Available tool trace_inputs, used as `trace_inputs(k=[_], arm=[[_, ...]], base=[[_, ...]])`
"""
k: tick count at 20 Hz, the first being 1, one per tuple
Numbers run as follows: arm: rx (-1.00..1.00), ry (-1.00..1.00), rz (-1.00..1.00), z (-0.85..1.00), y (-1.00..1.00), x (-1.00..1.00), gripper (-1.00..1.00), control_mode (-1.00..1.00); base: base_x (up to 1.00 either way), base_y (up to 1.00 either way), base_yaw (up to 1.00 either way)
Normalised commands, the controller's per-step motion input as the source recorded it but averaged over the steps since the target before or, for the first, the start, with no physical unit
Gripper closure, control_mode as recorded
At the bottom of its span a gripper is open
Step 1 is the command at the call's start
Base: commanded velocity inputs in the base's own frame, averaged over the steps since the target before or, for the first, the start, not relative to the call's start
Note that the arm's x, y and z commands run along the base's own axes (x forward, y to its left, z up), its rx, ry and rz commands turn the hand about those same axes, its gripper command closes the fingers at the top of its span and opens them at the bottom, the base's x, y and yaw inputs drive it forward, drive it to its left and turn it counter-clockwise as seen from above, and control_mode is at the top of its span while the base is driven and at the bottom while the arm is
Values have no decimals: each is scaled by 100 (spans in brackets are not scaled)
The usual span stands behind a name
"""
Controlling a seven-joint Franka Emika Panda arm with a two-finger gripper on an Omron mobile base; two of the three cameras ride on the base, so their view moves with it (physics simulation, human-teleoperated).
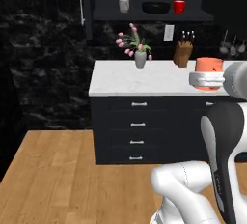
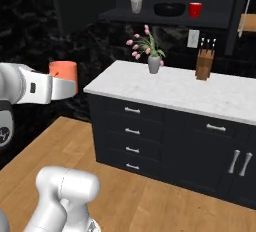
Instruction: Gather all objects into one cabinet and sort the glasses and bowls to opposite sides.
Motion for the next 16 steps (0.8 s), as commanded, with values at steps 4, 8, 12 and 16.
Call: trace_inputs(k=[4, 8, 12, 16], arm=[[0, 0, 0, 0, 0, 0, 100, 100], [0, 0, 0, 0, 0, 0, 100, 100], [0, 0, 0, 0, 0, 0, 100, 100], [0, 0, 0, 0, 0, 0, 100, 100]], base=[[87, -27, 0], [76, -42, 0], [46, -57, 0], [13, -68, 0]])
